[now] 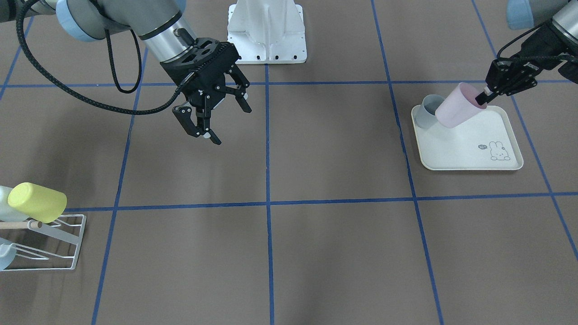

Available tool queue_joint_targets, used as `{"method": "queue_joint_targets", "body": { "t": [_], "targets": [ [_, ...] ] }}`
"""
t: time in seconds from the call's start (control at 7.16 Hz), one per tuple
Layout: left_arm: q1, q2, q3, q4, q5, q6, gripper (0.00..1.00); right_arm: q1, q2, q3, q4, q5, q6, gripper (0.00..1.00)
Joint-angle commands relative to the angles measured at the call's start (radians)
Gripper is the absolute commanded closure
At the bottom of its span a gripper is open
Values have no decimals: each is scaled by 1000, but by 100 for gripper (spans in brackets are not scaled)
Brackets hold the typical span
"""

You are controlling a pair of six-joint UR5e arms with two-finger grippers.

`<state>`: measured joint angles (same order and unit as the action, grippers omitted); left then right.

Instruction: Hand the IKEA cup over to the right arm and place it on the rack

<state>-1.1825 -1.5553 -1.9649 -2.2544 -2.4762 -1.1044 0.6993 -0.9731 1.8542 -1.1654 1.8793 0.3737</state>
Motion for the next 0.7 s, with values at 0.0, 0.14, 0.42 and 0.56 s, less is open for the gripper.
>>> {"method": "queue_joint_targets", "body": {
  "t": [0.0,0.14,0.42,0.56],
  "targets": [
    [0,-125,-6,-13,-41,-225,100,-10,-83,-15,270,-2,-51,1],
    [1,-161,-9,-43,-56,-320,100,-10,-108,-26,370,0,-74,1],
    [10,-201,-3,-227,-66,-555,100,-26,-105,-59,516,-2,-76,1],
    [21,-259,-11,-247,-58,-691,100,-32,-105,-61,579,-2,-88,1]
  ]
}}
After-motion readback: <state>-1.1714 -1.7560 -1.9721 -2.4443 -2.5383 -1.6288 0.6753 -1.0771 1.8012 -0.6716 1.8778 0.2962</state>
